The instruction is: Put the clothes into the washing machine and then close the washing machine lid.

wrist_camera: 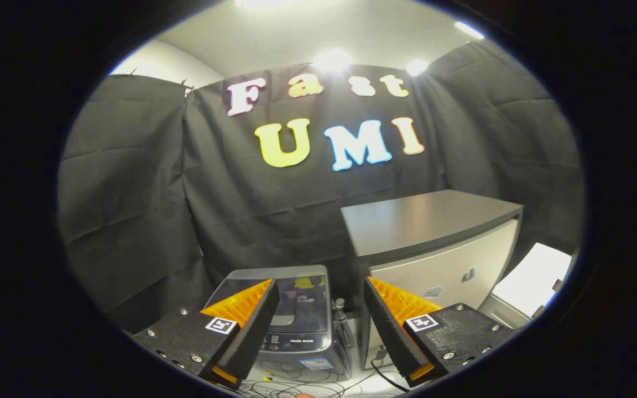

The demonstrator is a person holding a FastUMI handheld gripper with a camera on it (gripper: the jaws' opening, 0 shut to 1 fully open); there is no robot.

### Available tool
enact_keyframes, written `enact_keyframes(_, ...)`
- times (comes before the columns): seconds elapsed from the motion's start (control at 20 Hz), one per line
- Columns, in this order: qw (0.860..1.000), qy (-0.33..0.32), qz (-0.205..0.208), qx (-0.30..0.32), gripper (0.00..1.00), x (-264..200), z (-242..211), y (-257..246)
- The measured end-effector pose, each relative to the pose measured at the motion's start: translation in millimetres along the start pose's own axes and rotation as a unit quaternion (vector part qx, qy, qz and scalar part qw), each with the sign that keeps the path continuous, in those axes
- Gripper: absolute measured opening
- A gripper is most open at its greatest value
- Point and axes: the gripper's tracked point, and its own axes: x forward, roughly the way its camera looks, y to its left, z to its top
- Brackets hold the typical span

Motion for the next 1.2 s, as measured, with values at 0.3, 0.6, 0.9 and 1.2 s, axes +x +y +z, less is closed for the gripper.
enact_keyframes(0.3,0.998,-0.032,-0.035,-0.042,0.95,-98,18,-63)
enact_keyframes(0.6,0.998,-0.03,-0.019,-0.054,0.95,-184,9,-105)
enact_keyframes(0.9,0.996,-0.043,0.006,-0.072,0.95,-233,16,-123)
enact_keyframes(1.2,0.996,-0.057,0.022,-0.063,0.95,-259,24,-125)
